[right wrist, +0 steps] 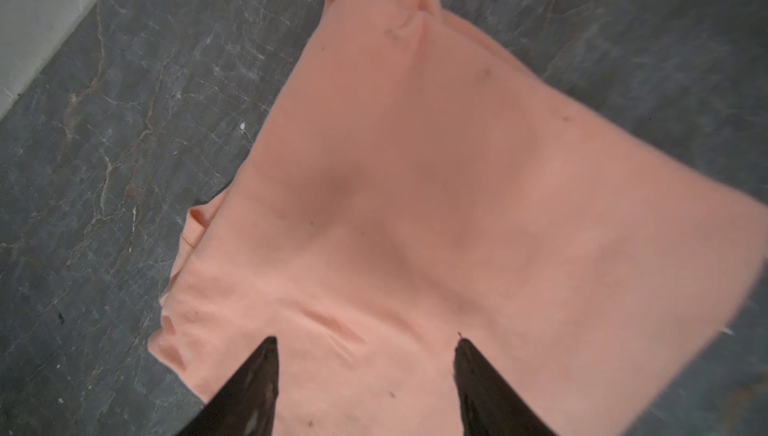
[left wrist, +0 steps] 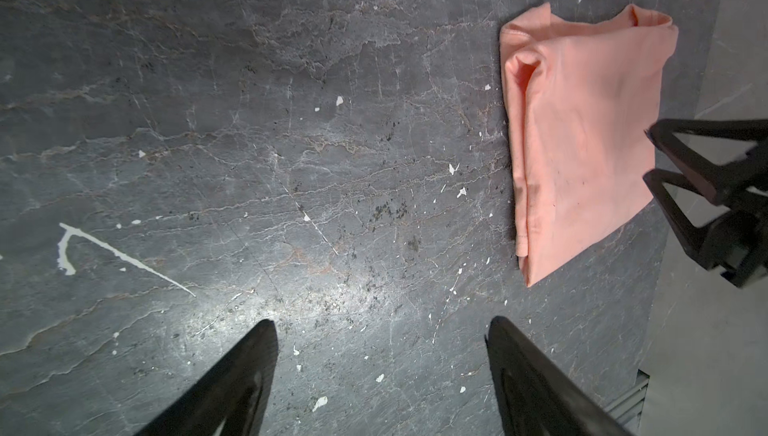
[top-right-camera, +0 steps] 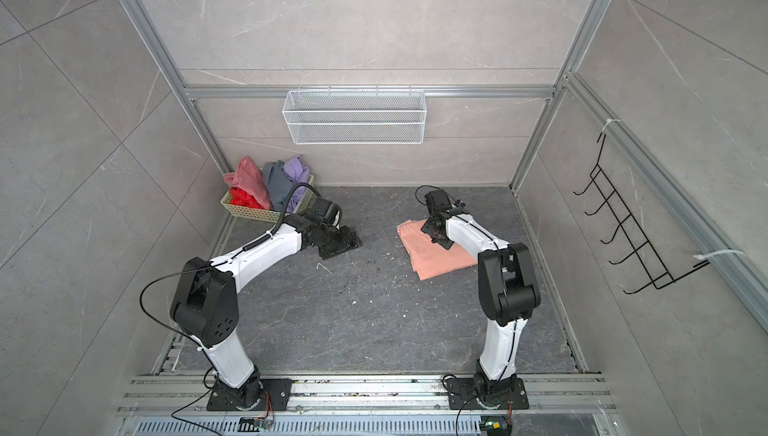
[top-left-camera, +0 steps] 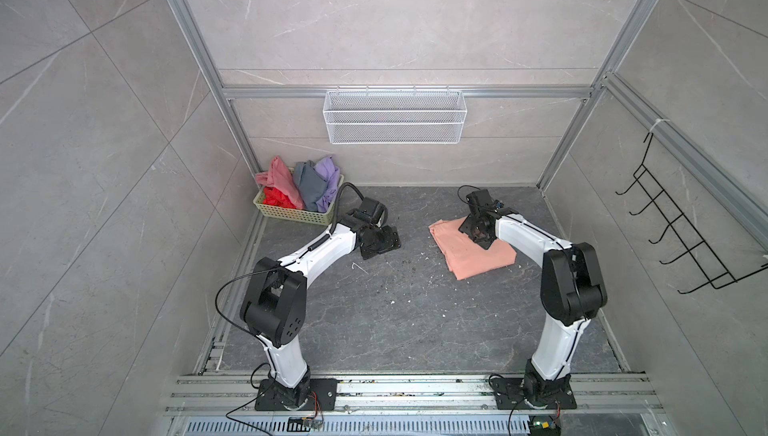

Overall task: Fold and stack the t-shirts
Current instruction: 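Grasp the folded bundle with the right gripper and drag it toward the side wall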

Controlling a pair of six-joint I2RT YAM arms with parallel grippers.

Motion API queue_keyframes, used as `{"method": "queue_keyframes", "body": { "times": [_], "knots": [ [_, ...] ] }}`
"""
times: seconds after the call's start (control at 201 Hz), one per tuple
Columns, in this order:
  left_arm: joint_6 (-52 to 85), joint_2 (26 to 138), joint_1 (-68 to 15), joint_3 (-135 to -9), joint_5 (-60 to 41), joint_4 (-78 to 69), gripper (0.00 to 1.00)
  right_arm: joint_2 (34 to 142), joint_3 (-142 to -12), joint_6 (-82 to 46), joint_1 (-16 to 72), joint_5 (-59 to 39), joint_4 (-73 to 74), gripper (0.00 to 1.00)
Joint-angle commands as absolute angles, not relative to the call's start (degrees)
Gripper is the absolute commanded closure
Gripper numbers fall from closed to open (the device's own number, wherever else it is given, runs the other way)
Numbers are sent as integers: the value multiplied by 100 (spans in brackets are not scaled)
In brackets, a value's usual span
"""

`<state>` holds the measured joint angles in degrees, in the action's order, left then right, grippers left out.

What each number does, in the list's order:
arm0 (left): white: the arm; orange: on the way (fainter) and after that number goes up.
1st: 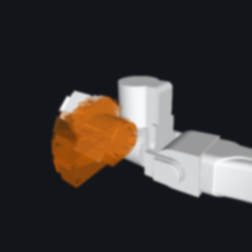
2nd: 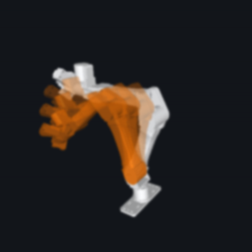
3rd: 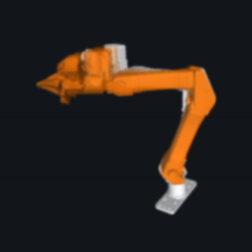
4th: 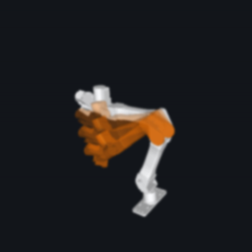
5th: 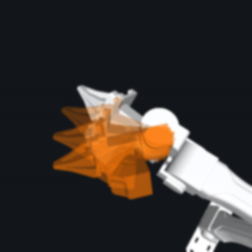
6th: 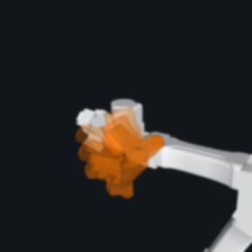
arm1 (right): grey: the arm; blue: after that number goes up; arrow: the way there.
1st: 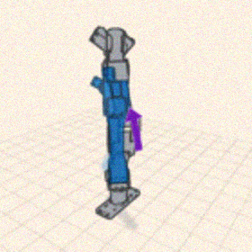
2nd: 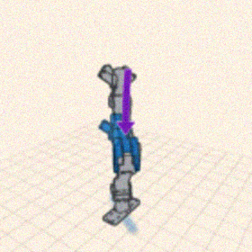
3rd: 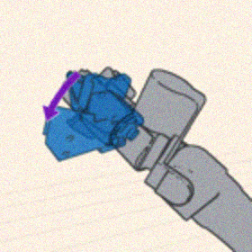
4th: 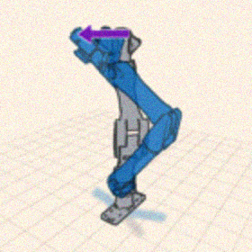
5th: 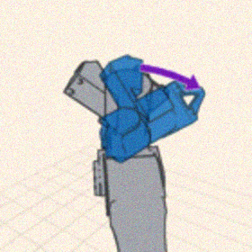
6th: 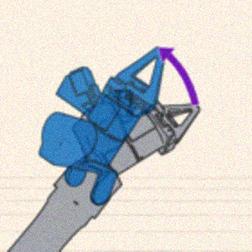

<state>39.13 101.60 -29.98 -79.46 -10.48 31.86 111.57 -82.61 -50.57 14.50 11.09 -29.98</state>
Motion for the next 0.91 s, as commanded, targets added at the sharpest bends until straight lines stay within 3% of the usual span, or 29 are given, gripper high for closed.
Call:
{"method": "queue_keyframes", "body": {
  "times": [0.0,0.154,0.309,0.597,0.901],
  "knots": [
    [3892,10023,-2920,-8053,-942,3119,18,11688,-8633,-5343,1399,853,-3004,33],
    [3845,10157,-2863,-8275,-965,3230,18,12080,-8754,-5508,1368,865,-3312,33],
    [3746,10362,-2780,-8526,-1009,3379,18,11870,-8080,-5737,1052,738,-3206,33],
    [3843,10329,-2663,-8769,-815,3635,18,10835,-6876,-5034,-262,361,-3161,33],
    [4389,9843,-2681,-8097,-841,3279,18,9695,-5400,-4290,-2085,-39,-2955,33]
  ]
}}
